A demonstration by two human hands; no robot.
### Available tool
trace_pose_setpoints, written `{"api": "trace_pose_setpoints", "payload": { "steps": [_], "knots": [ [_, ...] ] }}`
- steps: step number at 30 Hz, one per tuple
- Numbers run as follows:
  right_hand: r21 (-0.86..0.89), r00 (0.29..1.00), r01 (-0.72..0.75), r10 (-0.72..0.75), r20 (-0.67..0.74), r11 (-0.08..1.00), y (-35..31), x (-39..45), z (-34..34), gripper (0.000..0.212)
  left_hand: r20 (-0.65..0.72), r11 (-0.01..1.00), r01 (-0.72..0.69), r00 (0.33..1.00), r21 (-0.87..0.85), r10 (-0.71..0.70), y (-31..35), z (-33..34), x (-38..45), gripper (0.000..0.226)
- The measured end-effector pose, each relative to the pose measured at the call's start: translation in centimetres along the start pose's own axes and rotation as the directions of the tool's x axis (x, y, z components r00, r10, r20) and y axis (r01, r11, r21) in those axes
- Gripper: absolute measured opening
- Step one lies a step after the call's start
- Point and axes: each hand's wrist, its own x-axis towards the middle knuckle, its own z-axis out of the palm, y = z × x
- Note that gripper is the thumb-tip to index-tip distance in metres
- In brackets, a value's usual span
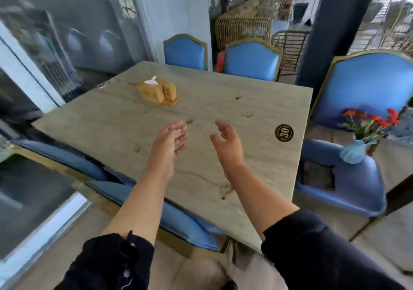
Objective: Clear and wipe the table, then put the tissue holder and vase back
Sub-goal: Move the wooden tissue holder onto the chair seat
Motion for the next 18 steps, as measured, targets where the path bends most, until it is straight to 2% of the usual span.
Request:
{"api": "trace_pose_setpoints", "payload": {
  "steps": [6,13,18],
  "knots": [
    [-0.009,0.999,0.004,-0.004,0.037,1.000,-1.0,4.9,7.9,0.038,-0.055,1.000,0.011,0.998,0.026,-0.009,2.3,-5.5,6.4,0.025],
    [-0.048,0.994,0.012,-0.006,0.112,0.999,-2.0,9.2,16.4,0.041,-0.144,0.998,0.055,0.988,-0.041,-0.061,4.2,-11.7,13.0,0.024],
    [-0.041,0.993,-0.011,0.015,0.115,0.999,-2.1,10.9,22.0,0.041,-0.133,0.997,0.065,0.989,-0.047,-0.070,4.6,-16.5,17.3,0.025]
  ]
}}
